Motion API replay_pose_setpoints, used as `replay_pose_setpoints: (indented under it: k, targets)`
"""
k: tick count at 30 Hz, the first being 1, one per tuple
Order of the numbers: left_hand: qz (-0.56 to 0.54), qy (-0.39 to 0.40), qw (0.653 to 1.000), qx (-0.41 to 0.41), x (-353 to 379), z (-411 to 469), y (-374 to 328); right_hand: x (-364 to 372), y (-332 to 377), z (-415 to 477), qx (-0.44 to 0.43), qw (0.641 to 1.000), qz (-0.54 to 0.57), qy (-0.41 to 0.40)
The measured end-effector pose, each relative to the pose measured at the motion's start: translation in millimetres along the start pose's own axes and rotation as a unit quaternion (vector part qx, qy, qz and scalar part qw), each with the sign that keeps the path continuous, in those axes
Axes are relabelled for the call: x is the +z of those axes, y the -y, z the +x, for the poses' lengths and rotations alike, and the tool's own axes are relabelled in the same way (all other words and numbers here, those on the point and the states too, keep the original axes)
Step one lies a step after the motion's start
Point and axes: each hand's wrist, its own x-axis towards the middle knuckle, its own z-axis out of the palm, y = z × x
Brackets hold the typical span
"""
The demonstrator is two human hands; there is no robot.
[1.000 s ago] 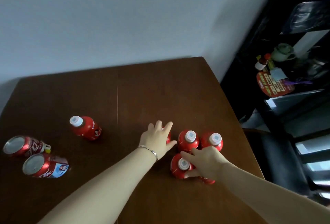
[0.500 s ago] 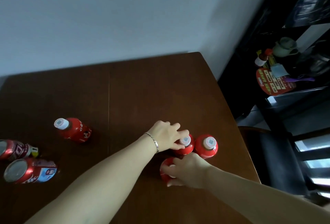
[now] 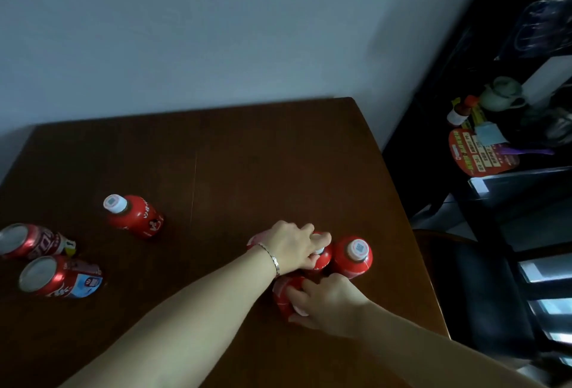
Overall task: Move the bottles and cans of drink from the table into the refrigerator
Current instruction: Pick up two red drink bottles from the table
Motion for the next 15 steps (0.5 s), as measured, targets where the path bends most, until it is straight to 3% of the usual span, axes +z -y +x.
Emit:
replay_pose_setpoints:
  k: [6,10,12,15]
  targets:
    - [-0.083,-0.099,0.981,-0.145,14.0,-4.6,-3.3,1.0,-4.6,5.9,-0.002,1.0,-0.004,-0.016]
    - [-0.129,-0.155,0.958,-0.204,28.5,-39.3,11.8,-6.0,-6.5,13.7,0.021,0.999,0.006,0.043]
    - [-0.156,-0.207,0.931,-0.256,37.7,-62.6,12.4,-12.7,-2.9,19.4,0.016,0.997,0.017,0.073]
    - [-0.232,-0.163,0.87,-0.403,45.4,-99.9,1.1,-20.0,4.4,28.6,0.053,0.995,0.036,0.076]
